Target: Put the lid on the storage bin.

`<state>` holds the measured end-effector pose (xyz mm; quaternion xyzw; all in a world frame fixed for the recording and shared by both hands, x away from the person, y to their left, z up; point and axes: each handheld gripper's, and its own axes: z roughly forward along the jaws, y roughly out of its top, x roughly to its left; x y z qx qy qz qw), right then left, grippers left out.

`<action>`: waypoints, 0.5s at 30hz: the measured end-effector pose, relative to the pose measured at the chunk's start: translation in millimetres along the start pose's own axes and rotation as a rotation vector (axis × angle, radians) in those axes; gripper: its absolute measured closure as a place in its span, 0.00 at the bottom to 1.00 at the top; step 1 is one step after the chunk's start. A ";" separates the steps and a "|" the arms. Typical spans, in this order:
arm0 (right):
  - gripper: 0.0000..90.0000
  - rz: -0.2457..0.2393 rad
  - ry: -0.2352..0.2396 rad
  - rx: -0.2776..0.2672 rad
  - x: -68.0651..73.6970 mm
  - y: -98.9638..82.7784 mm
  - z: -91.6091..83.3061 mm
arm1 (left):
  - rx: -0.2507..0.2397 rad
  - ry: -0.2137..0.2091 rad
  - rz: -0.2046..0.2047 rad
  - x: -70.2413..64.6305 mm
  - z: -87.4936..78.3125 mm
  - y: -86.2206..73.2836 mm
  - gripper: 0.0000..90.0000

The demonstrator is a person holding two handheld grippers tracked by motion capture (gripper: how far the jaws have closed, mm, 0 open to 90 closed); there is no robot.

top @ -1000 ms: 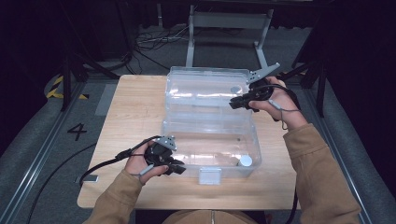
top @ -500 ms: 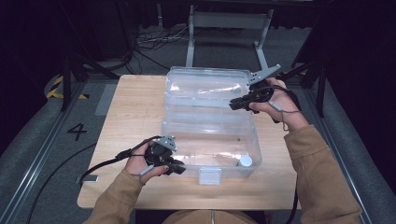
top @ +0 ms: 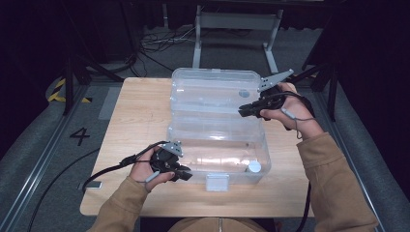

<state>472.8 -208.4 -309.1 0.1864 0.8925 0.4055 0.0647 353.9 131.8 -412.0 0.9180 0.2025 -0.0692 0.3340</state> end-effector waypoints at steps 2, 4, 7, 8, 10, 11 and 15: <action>0.90 -0.003 -0.001 -0.001 0.8 -0.2 -0.5 | -0.001 0.000 0.001 0.1 0.1 0.0 0.83; 0.90 -0.006 0.001 -0.001 4.1 -0.8 -2.2 | 0.001 0.001 -0.001 -0.1 0.1 0.0 0.83; 0.91 -0.011 0.003 -0.002 6.7 -1.2 -3.5 | 0.005 0.001 -0.003 -0.1 -0.1 0.2 0.83; 0.91 -0.011 0.003 -0.002 6.7 -1.2 -3.5 | 0.005 0.001 -0.003 -0.1 -0.1 0.2 0.83; 0.91 -0.016 0.004 -0.001 9.1 -1.9 -4.8 | 0.006 0.002 -0.003 -0.2 -0.1 0.2 0.83; 0.91 -0.018 0.005 -0.003 10.2 -2.3 -5.2 | 0.007 0.004 -0.004 -0.3 -0.1 0.2 0.83; 0.91 -0.026 0.007 -0.002 13.9 -3.4 -7.0 | 0.006 0.002 -0.006 -0.4 0.0 0.2 0.83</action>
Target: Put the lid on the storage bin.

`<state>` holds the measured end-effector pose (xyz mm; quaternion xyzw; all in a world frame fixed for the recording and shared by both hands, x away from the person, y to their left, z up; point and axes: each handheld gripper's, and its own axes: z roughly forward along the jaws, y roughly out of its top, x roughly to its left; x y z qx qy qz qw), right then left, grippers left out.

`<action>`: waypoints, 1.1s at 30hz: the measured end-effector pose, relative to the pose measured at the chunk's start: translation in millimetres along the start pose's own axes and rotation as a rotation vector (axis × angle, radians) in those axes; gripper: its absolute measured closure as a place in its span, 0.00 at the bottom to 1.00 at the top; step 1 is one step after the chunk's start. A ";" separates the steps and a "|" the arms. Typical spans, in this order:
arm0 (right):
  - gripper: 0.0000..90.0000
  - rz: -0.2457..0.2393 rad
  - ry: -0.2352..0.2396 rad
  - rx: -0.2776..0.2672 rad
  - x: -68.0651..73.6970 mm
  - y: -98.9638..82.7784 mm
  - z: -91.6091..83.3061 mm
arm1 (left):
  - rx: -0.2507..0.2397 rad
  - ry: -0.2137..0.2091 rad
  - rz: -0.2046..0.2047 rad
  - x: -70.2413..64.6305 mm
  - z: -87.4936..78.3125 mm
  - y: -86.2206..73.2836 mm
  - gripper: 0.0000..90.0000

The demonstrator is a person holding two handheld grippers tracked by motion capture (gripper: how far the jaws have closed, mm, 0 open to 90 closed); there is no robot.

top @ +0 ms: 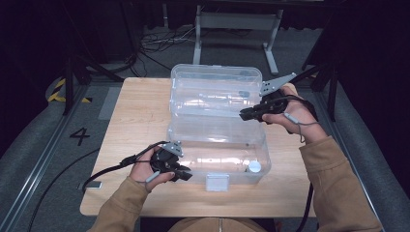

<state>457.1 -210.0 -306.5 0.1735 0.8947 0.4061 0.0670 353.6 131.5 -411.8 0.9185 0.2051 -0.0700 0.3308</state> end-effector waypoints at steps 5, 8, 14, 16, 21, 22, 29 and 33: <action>0.91 -0.007 0.005 -0.001 5.3 -1.4 -2.2 | 0.001 0.002 -0.001 0.0 0.0 -0.1 0.83; 0.92 -0.015 0.005 0.001 6.6 -2.0 -3.2 | 0.001 0.002 0.000 0.0 0.0 -0.1 0.83; 0.92 -0.023 0.010 0.001 12.3 -4.3 -5.8 | -0.001 0.002 0.000 0.0 0.1 -0.1 0.83; 0.92 -0.028 0.011 0.001 14.5 -5.1 -6.5 | 0.000 0.002 0.000 0.0 0.1 -0.1 0.83; 0.92 -0.033 0.018 0.003 18.7 -6.9 -8.1 | 0.000 0.002 -0.001 0.0 0.0 -0.1 0.83; 0.92 -0.035 0.018 0.002 19.3 -7.3 -8.3 | 0.001 0.004 -0.001 0.0 -0.1 -0.1 0.83; 0.93 -0.044 0.022 0.009 24.7 -8.9 -9.4 | -0.001 0.001 0.000 0.0 0.2 -0.1 0.83; 0.93 -0.050 0.024 0.013 27.2 -9.3 -9.7 | -0.001 0.001 -0.001 -0.1 0.2 -0.1 0.83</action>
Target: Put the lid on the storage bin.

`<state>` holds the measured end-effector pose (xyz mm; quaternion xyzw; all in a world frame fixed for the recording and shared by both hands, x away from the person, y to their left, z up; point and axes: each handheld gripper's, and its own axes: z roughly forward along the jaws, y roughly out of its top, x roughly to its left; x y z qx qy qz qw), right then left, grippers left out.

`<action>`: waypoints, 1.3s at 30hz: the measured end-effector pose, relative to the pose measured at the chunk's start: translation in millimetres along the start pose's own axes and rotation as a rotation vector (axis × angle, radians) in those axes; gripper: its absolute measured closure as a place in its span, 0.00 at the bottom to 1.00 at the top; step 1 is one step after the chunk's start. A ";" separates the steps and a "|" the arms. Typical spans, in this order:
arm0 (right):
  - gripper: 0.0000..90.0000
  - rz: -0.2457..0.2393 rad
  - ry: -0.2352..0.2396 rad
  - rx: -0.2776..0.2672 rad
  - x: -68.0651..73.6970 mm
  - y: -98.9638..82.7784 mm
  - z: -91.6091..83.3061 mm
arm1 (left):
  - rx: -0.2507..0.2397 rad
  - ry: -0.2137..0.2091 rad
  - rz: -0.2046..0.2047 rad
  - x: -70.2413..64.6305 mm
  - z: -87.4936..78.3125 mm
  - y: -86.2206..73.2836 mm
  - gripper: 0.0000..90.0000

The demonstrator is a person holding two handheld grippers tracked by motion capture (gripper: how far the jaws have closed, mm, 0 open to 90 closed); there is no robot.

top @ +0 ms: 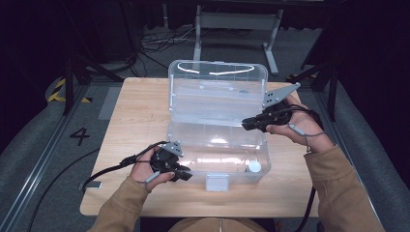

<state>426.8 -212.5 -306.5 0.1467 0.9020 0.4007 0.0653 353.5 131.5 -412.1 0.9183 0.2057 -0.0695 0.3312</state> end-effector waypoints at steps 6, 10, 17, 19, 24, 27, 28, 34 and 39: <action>0.93 -0.007 0.003 0.007 3.8 -0.3 -0.3 | 0.000 0.000 0.000 0.0 0.0 0.0 0.83; 0.93 -0.015 0.007 0.015 6.0 -0.7 -0.7 | 0.000 0.001 0.001 0.0 0.1 0.0 0.83; 0.93 -0.027 0.014 0.022 10.2 -2.1 -1.1 | 0.000 0.003 0.000 -0.1 0.2 -0.1 0.83; 0.93 -0.027 0.019 0.025 11.9 -2.5 -1.1 | 0.001 0.004 0.000 -0.1 0.1 -0.1 0.83; 0.95 -0.041 0.026 0.027 14.1 -3.8 -1.2 | -0.001 0.004 0.002 0.0 0.1 -0.1 0.83; 0.95 -0.043 0.026 0.032 15.4 -4.4 -1.4 | 0.000 0.004 0.001 0.0 0.1 -0.1 0.82; 0.95 -0.041 0.028 0.032 15.9 -4.7 -1.4 | 0.000 0.005 0.001 0.0 0.0 -0.2 0.82; 0.95 -0.047 0.033 0.039 18.7 -5.5 -1.4 | -0.001 0.005 0.002 0.1 0.1 -0.3 0.82; 0.95 -0.055 0.036 0.049 21.4 -5.8 -1.0 | -0.008 0.005 0.000 -0.1 0.3 -0.9 0.82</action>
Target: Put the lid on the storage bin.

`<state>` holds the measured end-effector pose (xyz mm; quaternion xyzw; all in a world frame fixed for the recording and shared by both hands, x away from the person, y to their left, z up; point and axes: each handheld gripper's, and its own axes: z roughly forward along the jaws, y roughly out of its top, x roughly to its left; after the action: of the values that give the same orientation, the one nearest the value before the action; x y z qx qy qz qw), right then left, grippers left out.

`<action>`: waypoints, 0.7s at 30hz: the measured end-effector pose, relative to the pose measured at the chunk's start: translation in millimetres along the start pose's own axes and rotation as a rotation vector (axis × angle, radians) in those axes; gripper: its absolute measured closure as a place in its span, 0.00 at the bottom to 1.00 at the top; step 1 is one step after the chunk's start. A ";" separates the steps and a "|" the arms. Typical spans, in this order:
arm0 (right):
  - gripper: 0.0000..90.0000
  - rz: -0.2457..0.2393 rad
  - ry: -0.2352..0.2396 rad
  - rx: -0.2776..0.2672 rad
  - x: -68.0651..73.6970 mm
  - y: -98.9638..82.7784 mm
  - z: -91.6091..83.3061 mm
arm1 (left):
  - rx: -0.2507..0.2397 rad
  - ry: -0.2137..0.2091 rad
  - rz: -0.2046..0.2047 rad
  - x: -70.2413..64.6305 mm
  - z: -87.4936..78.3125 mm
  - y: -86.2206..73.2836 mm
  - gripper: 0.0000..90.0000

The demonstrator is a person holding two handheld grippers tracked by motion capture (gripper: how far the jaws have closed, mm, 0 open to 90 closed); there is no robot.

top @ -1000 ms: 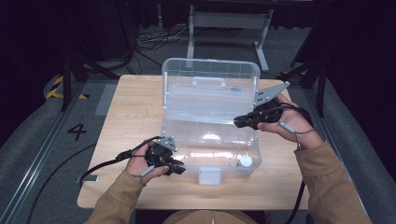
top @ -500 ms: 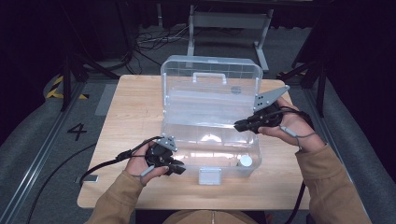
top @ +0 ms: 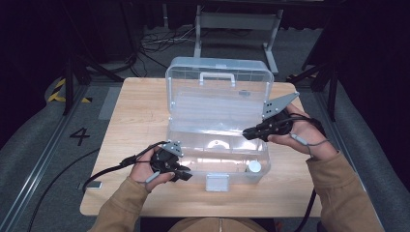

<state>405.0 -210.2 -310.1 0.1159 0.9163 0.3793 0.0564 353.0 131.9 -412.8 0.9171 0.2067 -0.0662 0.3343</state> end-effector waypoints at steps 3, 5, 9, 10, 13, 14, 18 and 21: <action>0.95 -0.006 0.004 0.006 1.9 0.0 0.8 | 0.002 0.000 -0.001 0.0 -0.1 0.1 0.82; 0.95 -0.006 0.007 0.012 2.8 0.2 1.0 | 0.000 0.000 -0.001 -0.1 0.0 0.0 0.82; 0.95 -0.010 0.012 0.024 5.0 0.7 1.9 | 0.000 0.000 -0.001 -0.1 0.0 0.0 0.82; 0.95 -0.013 0.010 0.025 5.2 0.7 2.0 | 0.000 0.001 -0.001 -0.1 0.0 0.0 0.82; 0.95 -0.013 0.013 0.027 6.1 0.4 2.3 | 0.002 0.001 0.002 0.0 -0.1 0.0 0.82; 0.95 -0.014 0.014 0.027 6.3 0.2 2.4 | 0.001 0.001 0.001 0.0 0.0 0.0 0.82; 0.95 -0.011 0.023 0.034 7.4 -0.2 2.9 | 0.001 0.001 0.001 -0.1 0.0 0.0 0.82; 0.95 -0.014 0.027 0.038 8.7 -0.3 3.5 | 0.002 0.001 0.001 -0.1 -0.1 0.0 0.82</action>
<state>397.3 -205.7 -313.0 0.1054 0.9247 0.3631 0.0443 353.0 131.9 -412.7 0.9175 0.2064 -0.0657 0.3335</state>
